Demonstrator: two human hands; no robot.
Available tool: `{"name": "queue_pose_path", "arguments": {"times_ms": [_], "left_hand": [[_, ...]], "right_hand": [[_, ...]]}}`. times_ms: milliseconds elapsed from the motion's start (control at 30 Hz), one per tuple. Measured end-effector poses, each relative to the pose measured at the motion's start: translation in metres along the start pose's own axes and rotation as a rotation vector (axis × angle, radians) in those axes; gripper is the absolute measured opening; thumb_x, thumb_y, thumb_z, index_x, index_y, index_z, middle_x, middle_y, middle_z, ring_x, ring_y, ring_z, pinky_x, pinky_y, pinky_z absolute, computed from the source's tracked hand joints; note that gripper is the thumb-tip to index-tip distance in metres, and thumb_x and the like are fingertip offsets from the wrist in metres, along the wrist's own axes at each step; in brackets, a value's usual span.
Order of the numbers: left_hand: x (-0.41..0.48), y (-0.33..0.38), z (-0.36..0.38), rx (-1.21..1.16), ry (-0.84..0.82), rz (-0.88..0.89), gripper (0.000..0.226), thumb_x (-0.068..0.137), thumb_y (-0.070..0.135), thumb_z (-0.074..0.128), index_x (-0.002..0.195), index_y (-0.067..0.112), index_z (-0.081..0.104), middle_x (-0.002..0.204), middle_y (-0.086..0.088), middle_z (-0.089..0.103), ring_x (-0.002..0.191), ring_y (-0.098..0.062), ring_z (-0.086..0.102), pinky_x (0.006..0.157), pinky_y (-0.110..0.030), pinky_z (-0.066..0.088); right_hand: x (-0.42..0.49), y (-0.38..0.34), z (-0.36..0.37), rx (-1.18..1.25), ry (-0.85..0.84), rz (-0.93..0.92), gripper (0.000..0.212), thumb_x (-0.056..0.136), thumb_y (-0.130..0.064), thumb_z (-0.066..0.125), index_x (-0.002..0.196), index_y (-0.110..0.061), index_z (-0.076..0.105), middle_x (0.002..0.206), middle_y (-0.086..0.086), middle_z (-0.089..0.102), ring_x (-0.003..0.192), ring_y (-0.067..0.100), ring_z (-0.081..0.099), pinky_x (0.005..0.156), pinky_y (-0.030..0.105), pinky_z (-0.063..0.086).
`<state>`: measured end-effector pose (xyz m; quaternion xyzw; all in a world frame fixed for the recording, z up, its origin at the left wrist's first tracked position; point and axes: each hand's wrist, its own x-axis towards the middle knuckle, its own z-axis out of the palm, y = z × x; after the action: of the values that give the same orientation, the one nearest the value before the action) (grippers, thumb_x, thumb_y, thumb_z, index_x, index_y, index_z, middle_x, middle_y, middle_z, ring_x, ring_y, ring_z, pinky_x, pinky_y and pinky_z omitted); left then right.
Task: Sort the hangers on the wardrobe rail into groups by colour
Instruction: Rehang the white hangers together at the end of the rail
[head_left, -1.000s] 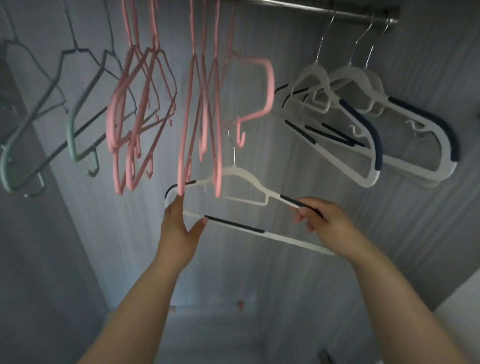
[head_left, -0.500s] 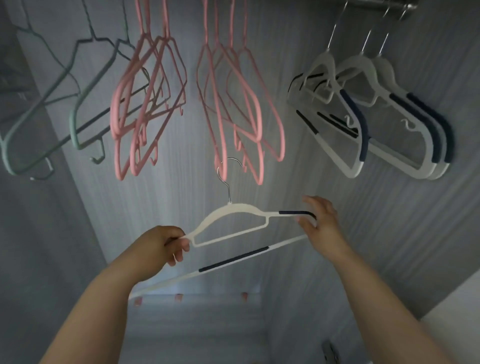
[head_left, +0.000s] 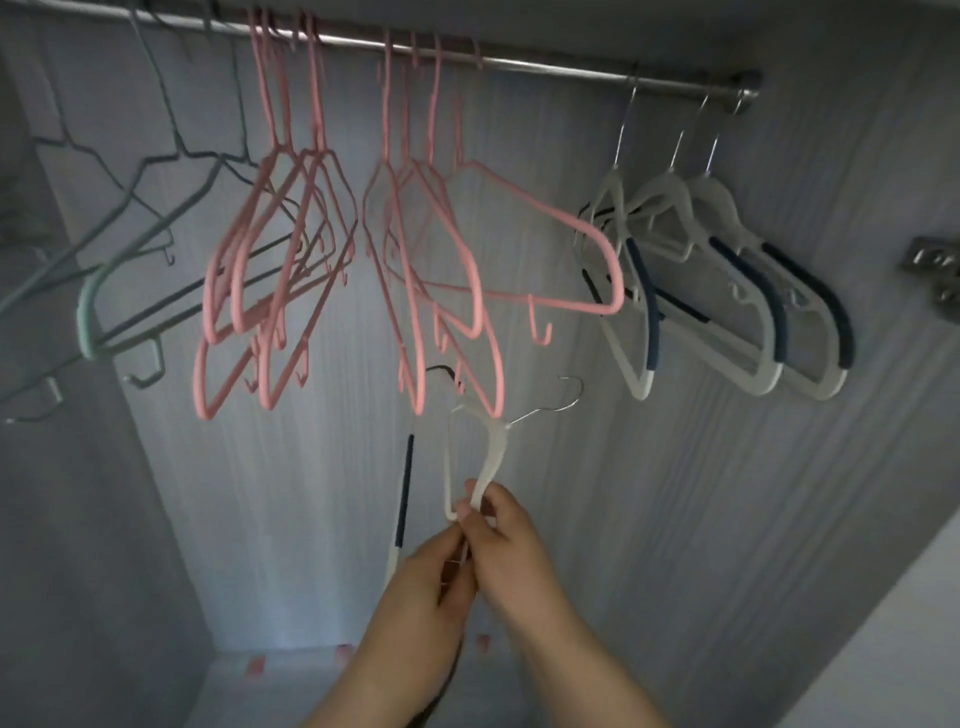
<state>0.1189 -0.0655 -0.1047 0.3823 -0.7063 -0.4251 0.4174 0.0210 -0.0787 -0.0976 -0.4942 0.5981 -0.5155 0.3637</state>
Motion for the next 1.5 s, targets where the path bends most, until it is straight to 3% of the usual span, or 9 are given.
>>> {"name": "queue_pose_path", "arguments": {"times_ms": [133,267,567,767,967,1100,1233,1400,1500], "left_hand": [[-0.005,0.001,0.013,0.143,0.012,0.146,0.064,0.07,0.047,0.051,0.129,0.036,0.03,0.115,0.019,0.048,0.108,0.01,0.043,0.084,0.001,0.033],[-0.009,0.002,0.021,0.156,-0.026,0.146,0.065,0.071,0.047,0.055,0.128,0.04,0.023,0.117,0.022,0.049,0.113,0.018,0.033,0.087,0.007,0.024],[-0.006,0.012,0.038,0.177,-0.022,0.182,0.032,0.091,0.021,0.049,0.116,0.04,0.045,0.101,0.025,0.052,0.104,0.012,0.04,0.079,0.006,0.025],[0.008,0.006,0.036,0.178,0.113,0.244,0.046,0.078,0.03,0.045,0.115,0.052,0.031,0.078,0.025,0.054,0.095,0.004,0.046,0.074,0.001,0.035],[0.02,0.011,0.034,0.141,0.209,0.356,0.033,0.075,0.039,0.039,0.106,0.04,0.049,0.086,0.048,0.051,0.083,0.0,0.053,0.073,0.002,0.037],[0.036,0.022,0.028,0.138,0.229,0.4,0.029,0.073,0.034,0.034,0.094,0.034,0.054,0.086,0.018,0.056,0.076,-0.002,0.053,0.067,-0.005,0.039],[0.047,0.033,0.029,0.095,0.194,0.359,0.028,0.074,0.032,0.039,0.089,0.051,0.053,0.09,0.03,0.058,0.083,0.0,0.055,0.068,-0.003,0.039],[0.065,0.054,0.027,-0.046,0.195,0.358,0.042,0.075,0.016,0.048,0.09,0.053,0.06,0.095,0.016,0.063,0.089,0.003,0.06,0.076,-0.006,0.043],[0.073,0.063,0.031,-0.085,0.169,0.374,0.037,0.08,0.012,0.048,0.101,0.04,0.06,0.099,0.013,0.066,0.098,0.003,0.058,0.086,-0.01,0.044]], "right_hand": [[0.01,-0.018,-0.013,-0.041,0.106,-0.083,0.028,0.096,-0.01,0.038,0.082,-0.033,0.044,0.09,-0.007,0.053,0.082,0.023,0.062,0.073,0.033,0.055],[0.023,-0.046,-0.023,-0.013,0.142,-0.1,0.031,0.097,-0.005,0.03,0.078,-0.027,0.039,0.092,-0.003,0.048,0.048,0.008,0.054,0.042,0.018,0.046],[0.044,-0.077,-0.039,0.138,0.191,-0.047,0.041,0.096,0.0,0.03,0.137,-0.001,0.029,0.101,0.0,0.046,0.057,0.01,0.043,0.033,0.008,0.038],[0.033,-0.074,-0.031,0.069,0.198,-0.204,0.046,0.097,-0.008,0.037,0.142,-0.016,0.031,0.121,0.0,0.045,0.059,0.004,0.053,0.052,0.009,0.047],[0.021,-0.065,-0.031,-0.061,0.183,-0.249,0.051,0.096,-0.016,0.041,0.145,-0.018,0.026,0.145,0.0,0.039,0.11,0.004,0.055,0.1,0.015,0.037],[0.015,-0.065,-0.032,-0.064,0.213,-0.281,0.053,0.096,-0.013,0.038,0.145,-0.026,0.02,0.1,-0.009,0.059,0.09,0.004,0.056,0.076,0.002,0.04],[0.026,-0.075,-0.038,-0.045,0.254,-0.322,0.049,0.098,-0.017,0.035,0.144,-0.028,0.024,0.072,-0.009,0.054,0.066,-0.002,0.055,0.067,0.002,0.042],[0.048,-0.093,-0.041,-0.008,0.25,-0.396,0.049,0.098,-0.027,0.035,0.145,-0.03,0.022,0.144,-0.004,0.043,0.124,0.011,0.048,0.109,0.039,0.039],[0.059,-0.115,-0.049,0.03,0.237,-0.371,0.047,0.098,-0.029,0.035,0.144,-0.028,0.027,0.144,-0.007,0.041,0.108,-0.005,0.058,0.103,0.039,0.045]]}}
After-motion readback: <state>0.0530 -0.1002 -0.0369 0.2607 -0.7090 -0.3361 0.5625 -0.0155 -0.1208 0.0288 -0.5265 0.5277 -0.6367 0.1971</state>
